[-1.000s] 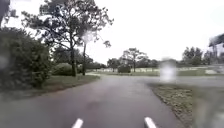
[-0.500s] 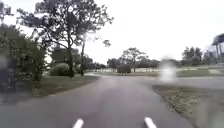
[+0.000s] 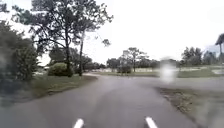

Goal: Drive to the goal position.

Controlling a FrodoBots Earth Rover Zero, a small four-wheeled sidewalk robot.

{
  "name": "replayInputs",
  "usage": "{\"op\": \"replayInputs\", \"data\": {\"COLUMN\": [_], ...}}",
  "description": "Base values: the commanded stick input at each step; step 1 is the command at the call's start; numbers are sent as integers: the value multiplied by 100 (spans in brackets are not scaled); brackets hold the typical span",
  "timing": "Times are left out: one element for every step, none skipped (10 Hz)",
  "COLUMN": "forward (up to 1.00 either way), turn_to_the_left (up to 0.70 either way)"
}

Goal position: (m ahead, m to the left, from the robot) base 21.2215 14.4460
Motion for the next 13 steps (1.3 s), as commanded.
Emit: {"op": "replayInputs", "data": {"forward": [85, 85, 85, 85, 85, 85, 85, 85, 85, 85, 85, 85, 85], "turn_to_the_left": [0, 0, 0, 0, 0, 0, 0, 0, 0, 0, 0, 0, 0]}}
